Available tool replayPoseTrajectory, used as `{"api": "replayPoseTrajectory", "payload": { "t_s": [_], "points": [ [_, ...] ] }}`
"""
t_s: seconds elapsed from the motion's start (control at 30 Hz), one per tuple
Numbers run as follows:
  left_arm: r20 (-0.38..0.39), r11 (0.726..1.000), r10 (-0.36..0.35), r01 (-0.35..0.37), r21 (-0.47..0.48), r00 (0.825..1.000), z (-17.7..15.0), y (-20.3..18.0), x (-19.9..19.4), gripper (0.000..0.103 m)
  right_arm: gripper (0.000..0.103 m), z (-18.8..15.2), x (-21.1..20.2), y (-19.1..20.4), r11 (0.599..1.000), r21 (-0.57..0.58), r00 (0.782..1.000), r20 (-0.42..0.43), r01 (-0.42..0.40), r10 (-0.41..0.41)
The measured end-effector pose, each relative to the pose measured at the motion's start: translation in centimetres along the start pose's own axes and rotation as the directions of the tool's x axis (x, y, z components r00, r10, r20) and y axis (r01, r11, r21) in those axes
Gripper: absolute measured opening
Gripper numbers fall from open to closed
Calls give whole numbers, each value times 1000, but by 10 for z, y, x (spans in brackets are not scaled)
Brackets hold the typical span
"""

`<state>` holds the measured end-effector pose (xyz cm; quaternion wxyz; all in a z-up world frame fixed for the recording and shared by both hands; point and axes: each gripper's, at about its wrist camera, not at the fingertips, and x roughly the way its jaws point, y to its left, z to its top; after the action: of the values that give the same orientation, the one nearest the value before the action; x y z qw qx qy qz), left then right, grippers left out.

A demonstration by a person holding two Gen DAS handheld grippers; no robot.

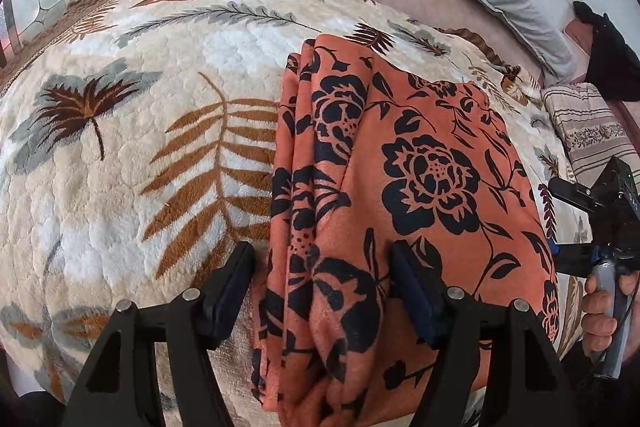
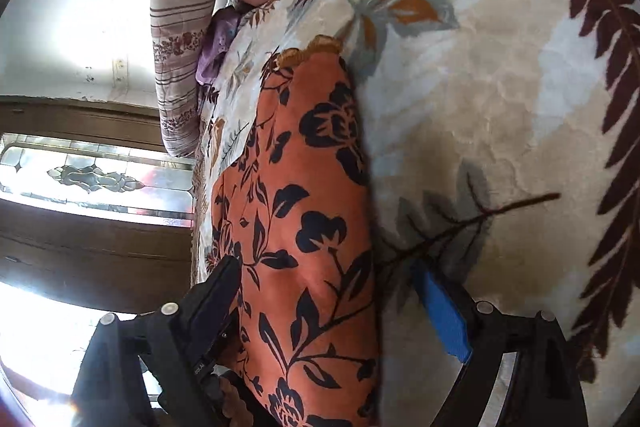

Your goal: Fold small clothes

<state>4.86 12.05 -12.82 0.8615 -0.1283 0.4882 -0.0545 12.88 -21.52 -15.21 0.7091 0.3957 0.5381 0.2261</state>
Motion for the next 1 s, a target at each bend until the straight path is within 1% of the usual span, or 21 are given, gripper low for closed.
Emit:
{"api": "replayPoseTrajectory", "payload": {
  "t_s": [0.03, 0.07, 0.1, 0.13, 0.17, 0.2, 0.23, 0.27, 0.33, 0.37, 0.43, 0.47, 0.53, 0.6, 0.77, 0.93, 0.97, 1.0],
  "points": [
    [3, 1000, -1, 1, -2, 1000, 0, 0, 0, 72, 82, -1, 7, 6, 1000, -28, 1000, -21, -11, 11],
    [5, 1000, -1, 1, -4, 1000, 0, 0, 1, 72, 62, -3, 18, 11, 999, -54, 998, -59, 5, -9],
    [5, 1000, 0, 0, -4, 1000, 0, -1, 1, 72, 51, -6, 27, 16, 994, -84, 994, -80, 67, -74],
    [7, 1000, 0, 0, -4, 1000, 0, -1, 1, 72, 50, -10, 28, 22, 986, -130, 991, -65, 108, -117],
    [8, 1000, 0, 0, -3, 1000, 0, -1, 0, 72, 44, -14, 25, 31, 974, -173, 987, -41, 148, -157],
    [11, 1000, 0, 0, -2, 1000, -1, -1, 0, 72, 42, -18, 22, 42, 958, -214, 980, -13, 190, -197],
    [12, 1000, 2, -2, -1, 1000, -1, -1, 0, 72, 42, -22, 20, 52, 938, -255, 971, 18, 235, -239],
    [12, 1000, 4, -4, -1, 1000, -2, -1, -1, 72, 42, -27, 22, 62, 910, -300, 957, 43, 287, -288],
    [7, 1000, 6, -6, -7, 1000, -1, -3, -2, 72, 43, -33, 29, 67, 860, -360, 930, 73, 362, -361],
    [4, 1000, 6, -6, -16, 1000, 0, -3, -3, 72, 49, -33, 30, 64, 867, -345, 931, 76, 360, -357],
    [-4, 1000, 4, -4, -30, 1000, 2, -4, -7, 72, 62, -30, 26, 55, 906, -287, 949, 61, 312, -308],
    [-1, 1000, 5, -6, -25, 1000, 3, -5, -9, 72, 68, -31, 23, 51, 917, -270, 955, 52, 294, -291],
    [3, 1000, 20, -20, -16, 1000, 3, -6, -11, 72, 68, -33, 18, 50, 926, -271, 964, 49, 265, -261],
    [-2, 1000, 17, -17, -21, 1000, 4, -6, -12, 72, 68, -37, 10, 48, 928, -269, 966, 54, 259, -254],
    [-1, 999, 35, -35, -13, 999, 8, -9, -16, 72, 68, -39, -7, 35, 956, -201, 977, 63, 211, -203],
    [12, 999, 42, -42, 9, 999, 20, -13, -19, 72, 70, -33, -3, 37, 967, -203, 988, 37, 155, -151],
    [16, 999, 42, -43, 10, 999, 24, -14, -19, 72, 73, -31, -1, 38, 967, -206, 988, 37, 152, -148],
    [18, 999, 45, -45, 11, 999, 28, -14, -18, 72, 73, -28, 2, 39, 966, -209, 989, 40, 151, -146]
  ]
}}
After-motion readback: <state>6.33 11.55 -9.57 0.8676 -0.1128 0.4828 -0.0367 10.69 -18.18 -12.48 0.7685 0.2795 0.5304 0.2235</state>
